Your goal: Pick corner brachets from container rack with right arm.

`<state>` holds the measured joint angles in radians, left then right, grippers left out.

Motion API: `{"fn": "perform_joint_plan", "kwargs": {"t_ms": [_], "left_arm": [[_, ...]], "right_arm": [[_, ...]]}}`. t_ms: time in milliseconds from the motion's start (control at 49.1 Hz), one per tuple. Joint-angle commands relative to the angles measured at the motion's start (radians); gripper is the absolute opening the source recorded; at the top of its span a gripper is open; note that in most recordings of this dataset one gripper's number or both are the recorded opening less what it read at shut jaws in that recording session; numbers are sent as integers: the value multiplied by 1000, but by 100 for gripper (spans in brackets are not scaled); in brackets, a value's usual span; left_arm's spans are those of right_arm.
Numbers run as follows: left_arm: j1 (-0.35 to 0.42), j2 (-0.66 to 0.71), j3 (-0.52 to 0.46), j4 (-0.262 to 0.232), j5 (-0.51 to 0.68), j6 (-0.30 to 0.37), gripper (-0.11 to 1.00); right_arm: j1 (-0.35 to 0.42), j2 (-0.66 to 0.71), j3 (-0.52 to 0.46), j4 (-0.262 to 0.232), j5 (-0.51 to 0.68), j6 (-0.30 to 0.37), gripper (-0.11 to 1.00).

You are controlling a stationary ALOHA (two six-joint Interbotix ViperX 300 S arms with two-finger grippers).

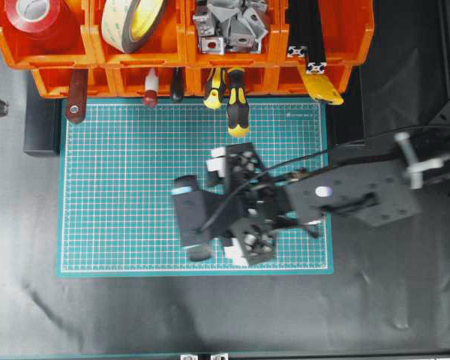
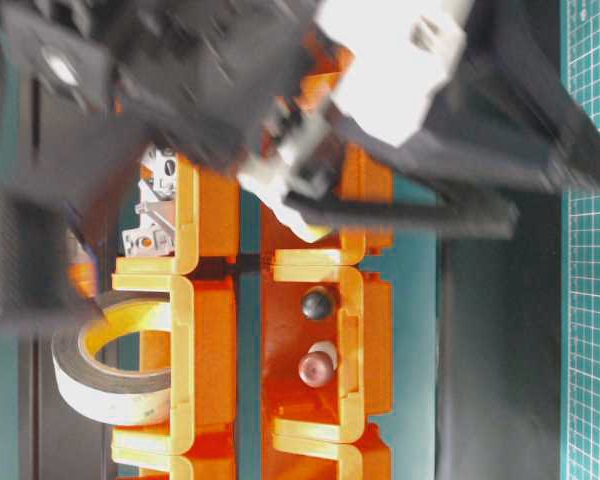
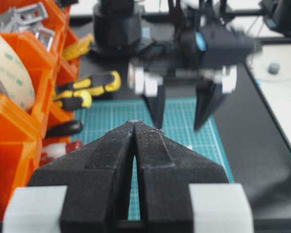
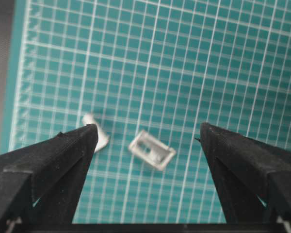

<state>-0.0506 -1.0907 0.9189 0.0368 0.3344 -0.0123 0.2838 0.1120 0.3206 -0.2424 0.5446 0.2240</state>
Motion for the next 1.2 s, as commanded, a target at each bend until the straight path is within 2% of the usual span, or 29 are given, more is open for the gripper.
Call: {"fn": "perform_joint_plan", "kwargs": {"t_ms": [0, 183, 509, 815, 1182], "left_arm": [[-2, 6, -18, 2, 15, 0, 0], [-2, 11, -14, 3, 38, -12, 0], [-9, 11, -9, 2, 48, -12, 0], [-15, 15, -5, 3, 60, -17, 0], [-17, 12, -5, 3, 60, -17, 0]], "right_arm": [[25, -107, 38, -2, -5, 35, 81], [35, -244, 106, -5, -18, 94, 81], [29, -485, 195, -8, -107, 95, 81], [18, -719, 344, -8, -307, 95, 81], [-37, -931, 454, -8, -304, 98, 81]]}}
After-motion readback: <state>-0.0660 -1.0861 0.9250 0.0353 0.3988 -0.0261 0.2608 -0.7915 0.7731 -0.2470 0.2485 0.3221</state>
